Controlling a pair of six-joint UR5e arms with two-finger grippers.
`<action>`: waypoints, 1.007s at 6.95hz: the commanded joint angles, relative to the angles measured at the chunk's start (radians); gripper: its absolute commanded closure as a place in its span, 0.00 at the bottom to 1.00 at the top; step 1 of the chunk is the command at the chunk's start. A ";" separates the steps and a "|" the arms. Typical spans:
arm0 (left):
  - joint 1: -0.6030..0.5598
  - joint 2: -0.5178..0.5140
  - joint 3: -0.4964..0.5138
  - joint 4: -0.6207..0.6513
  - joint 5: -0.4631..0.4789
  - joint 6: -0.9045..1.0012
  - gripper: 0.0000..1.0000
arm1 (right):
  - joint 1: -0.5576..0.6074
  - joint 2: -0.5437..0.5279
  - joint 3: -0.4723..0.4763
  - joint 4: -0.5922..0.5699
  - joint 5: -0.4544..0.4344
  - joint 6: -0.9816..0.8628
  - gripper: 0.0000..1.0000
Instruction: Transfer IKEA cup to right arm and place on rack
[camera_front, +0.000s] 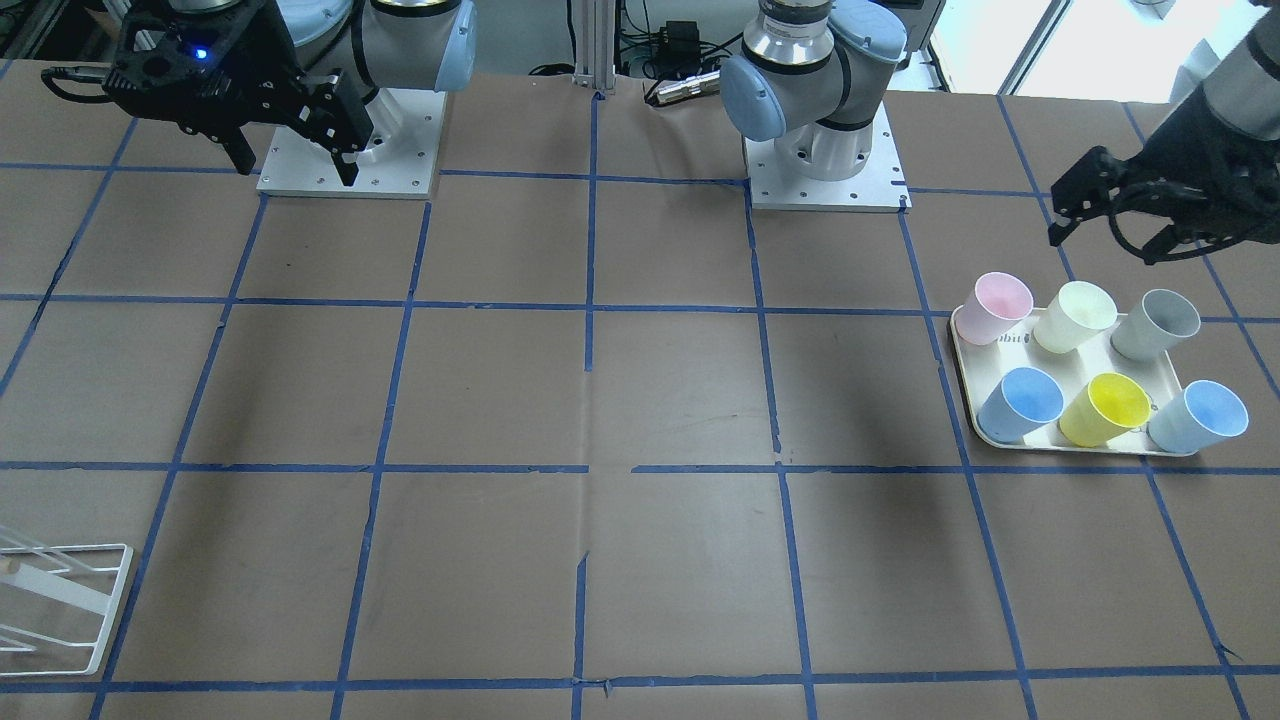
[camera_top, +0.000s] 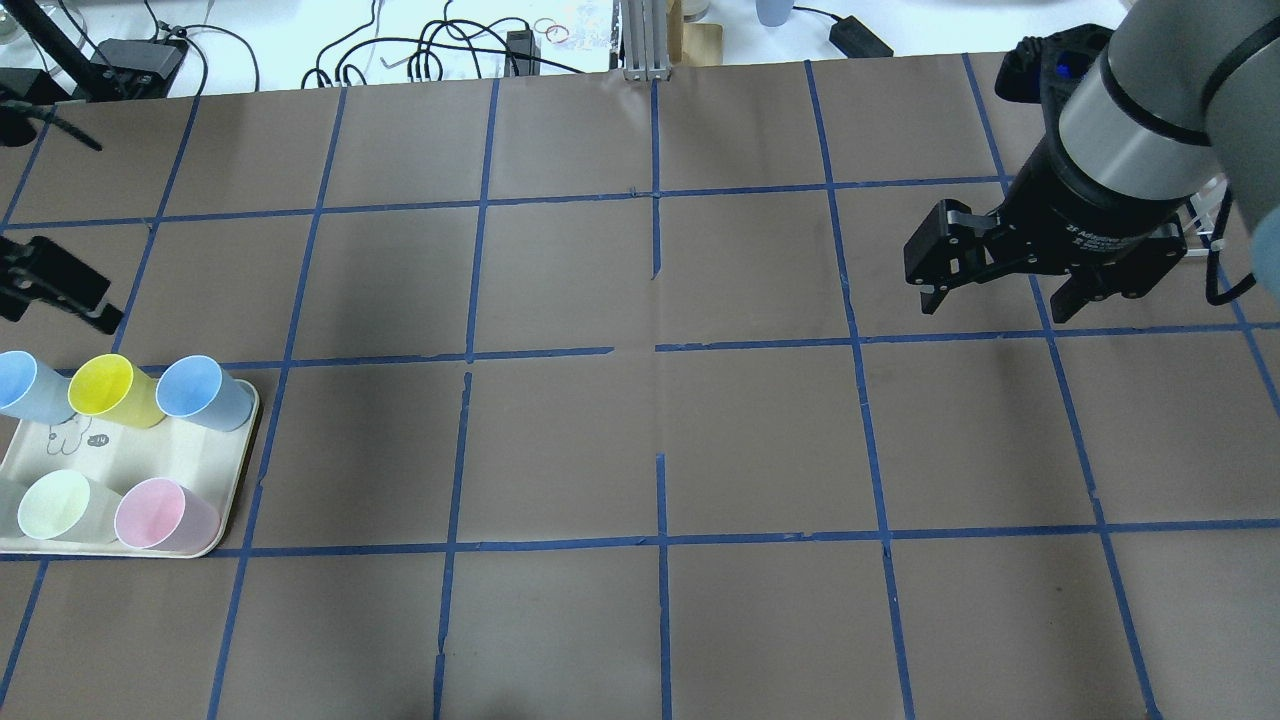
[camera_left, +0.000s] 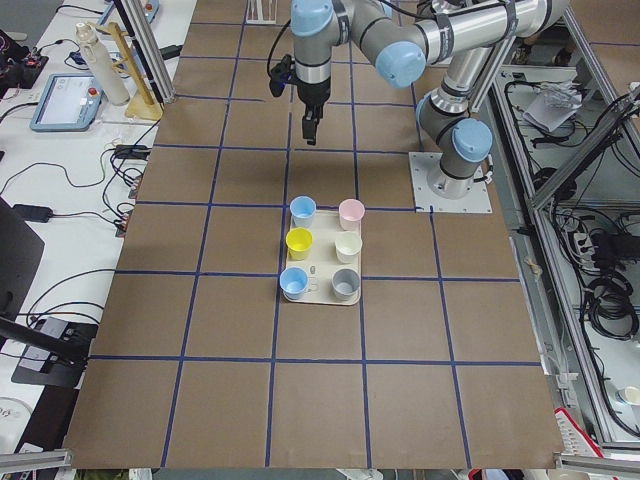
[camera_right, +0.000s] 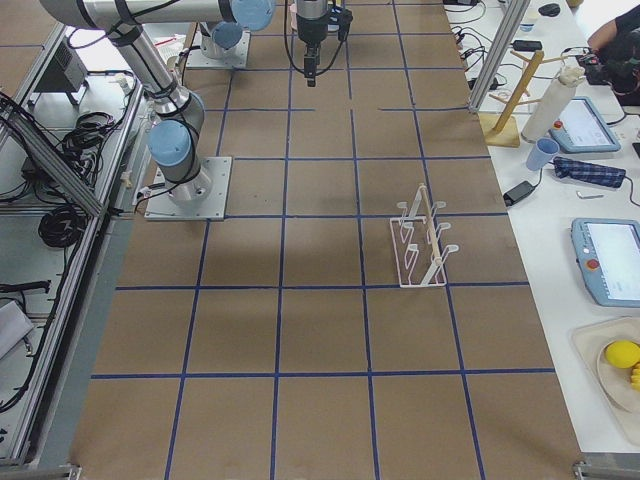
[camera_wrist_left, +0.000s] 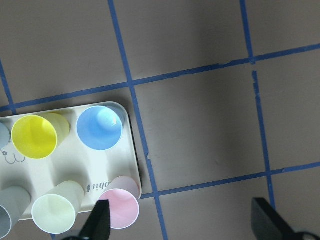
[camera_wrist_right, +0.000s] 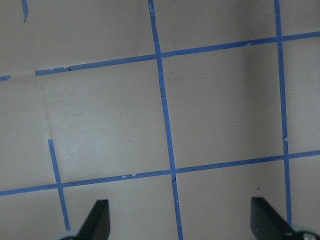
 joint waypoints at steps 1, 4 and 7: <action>0.229 -0.056 -0.069 0.143 -0.003 0.284 0.00 | 0.002 0.000 0.000 -0.007 0.001 -0.001 0.00; 0.423 -0.224 -0.091 0.375 -0.080 0.553 0.00 | 0.001 0.001 0.000 -0.005 0.001 -0.002 0.00; 0.491 -0.383 -0.085 0.475 -0.074 0.589 0.00 | 0.002 -0.005 0.002 0.011 0.009 0.010 0.00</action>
